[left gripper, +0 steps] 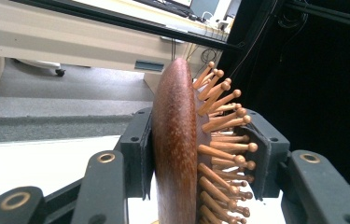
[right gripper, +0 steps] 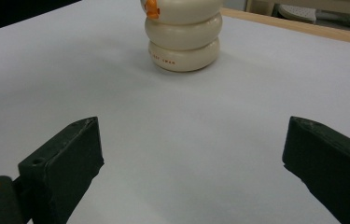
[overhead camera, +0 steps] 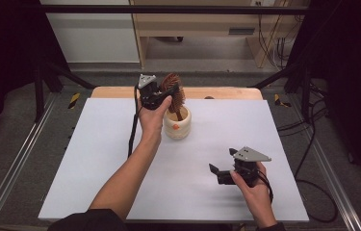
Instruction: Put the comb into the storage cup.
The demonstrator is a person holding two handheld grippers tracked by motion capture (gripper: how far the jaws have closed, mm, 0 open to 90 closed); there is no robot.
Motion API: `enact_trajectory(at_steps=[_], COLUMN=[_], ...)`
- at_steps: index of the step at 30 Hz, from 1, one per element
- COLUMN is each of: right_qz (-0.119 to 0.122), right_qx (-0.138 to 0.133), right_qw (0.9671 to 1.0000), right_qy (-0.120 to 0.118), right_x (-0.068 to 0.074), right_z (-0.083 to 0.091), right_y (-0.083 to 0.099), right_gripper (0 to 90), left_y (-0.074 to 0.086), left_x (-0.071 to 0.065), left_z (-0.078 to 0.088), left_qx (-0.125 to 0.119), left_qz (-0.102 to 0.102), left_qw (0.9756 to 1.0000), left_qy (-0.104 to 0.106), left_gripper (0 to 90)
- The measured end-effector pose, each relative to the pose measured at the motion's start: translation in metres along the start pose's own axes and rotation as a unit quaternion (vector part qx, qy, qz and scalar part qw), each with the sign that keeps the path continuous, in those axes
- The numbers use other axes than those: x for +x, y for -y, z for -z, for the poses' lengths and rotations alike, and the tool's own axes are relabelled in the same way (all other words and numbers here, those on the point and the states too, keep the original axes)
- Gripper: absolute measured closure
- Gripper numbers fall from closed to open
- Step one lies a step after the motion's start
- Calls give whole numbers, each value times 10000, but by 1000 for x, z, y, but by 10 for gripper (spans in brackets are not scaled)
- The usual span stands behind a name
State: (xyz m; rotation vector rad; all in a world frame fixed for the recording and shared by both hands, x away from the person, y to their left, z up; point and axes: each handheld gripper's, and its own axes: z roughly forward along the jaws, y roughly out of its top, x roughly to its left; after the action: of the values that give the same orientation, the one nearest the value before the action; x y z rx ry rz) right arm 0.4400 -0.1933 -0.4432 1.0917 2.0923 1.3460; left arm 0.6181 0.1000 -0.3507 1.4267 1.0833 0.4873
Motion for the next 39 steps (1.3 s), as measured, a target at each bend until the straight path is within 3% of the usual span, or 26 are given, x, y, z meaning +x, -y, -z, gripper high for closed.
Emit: enact_trajectory(at_steps=[39], right_qz=[9], right_qx=[18], right_qw=[10000], right_qy=[-14], right_x=[1], right_z=[-2], right_y=[0], right_gripper=[55], left_y=[8], left_x=[2], left_z=[6], left_qx=[-31], left_qz=[151], left_qw=[9999], left_qy=[65], left_gripper=[503])
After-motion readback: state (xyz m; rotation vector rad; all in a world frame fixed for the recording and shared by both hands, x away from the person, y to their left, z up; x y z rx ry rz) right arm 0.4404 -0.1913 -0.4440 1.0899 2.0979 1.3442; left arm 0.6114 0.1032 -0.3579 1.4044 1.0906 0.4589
